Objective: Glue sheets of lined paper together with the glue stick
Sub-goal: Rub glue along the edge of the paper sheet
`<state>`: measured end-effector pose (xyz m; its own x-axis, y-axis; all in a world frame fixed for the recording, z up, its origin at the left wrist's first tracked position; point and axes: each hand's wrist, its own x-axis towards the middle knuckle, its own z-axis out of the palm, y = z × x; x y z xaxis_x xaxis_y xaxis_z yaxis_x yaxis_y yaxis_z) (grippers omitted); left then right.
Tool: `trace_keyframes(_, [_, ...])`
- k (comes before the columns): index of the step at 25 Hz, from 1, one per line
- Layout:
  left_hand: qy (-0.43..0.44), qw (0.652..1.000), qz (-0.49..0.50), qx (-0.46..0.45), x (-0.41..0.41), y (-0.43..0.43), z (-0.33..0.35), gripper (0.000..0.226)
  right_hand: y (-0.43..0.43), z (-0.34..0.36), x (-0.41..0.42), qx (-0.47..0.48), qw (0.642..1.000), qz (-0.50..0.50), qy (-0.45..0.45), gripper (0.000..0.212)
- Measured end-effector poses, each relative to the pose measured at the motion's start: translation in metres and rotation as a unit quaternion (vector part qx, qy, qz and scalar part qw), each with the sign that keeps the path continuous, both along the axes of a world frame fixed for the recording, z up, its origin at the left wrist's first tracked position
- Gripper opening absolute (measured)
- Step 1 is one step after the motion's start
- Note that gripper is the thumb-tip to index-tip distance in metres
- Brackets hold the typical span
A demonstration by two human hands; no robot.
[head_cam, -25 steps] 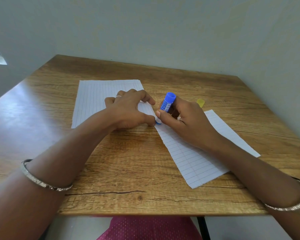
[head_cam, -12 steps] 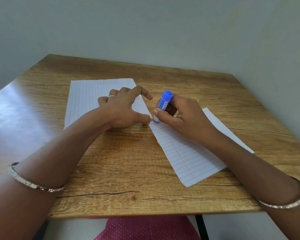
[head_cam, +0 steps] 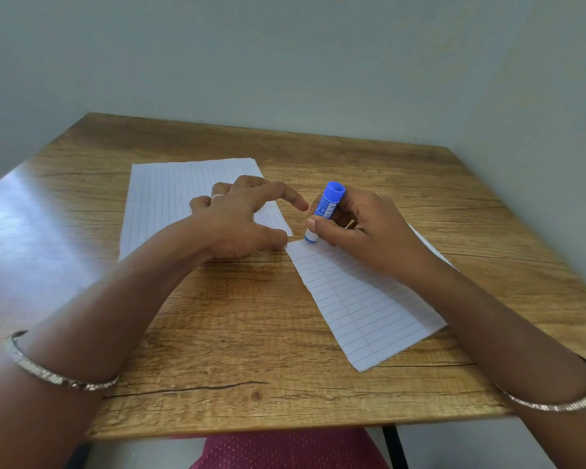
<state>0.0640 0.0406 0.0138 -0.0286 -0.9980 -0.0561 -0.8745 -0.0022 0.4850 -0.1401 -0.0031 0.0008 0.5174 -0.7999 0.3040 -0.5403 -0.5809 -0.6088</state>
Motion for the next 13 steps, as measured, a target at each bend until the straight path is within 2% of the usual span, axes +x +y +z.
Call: trace_keyframes(13, [0.011, 1.000, 0.013, 0.012, -0.001, -0.001, 0.000, 0.051, -0.006, 0.008, -0.017, 0.059, 0.998, -0.001, 0.011, 0.016])
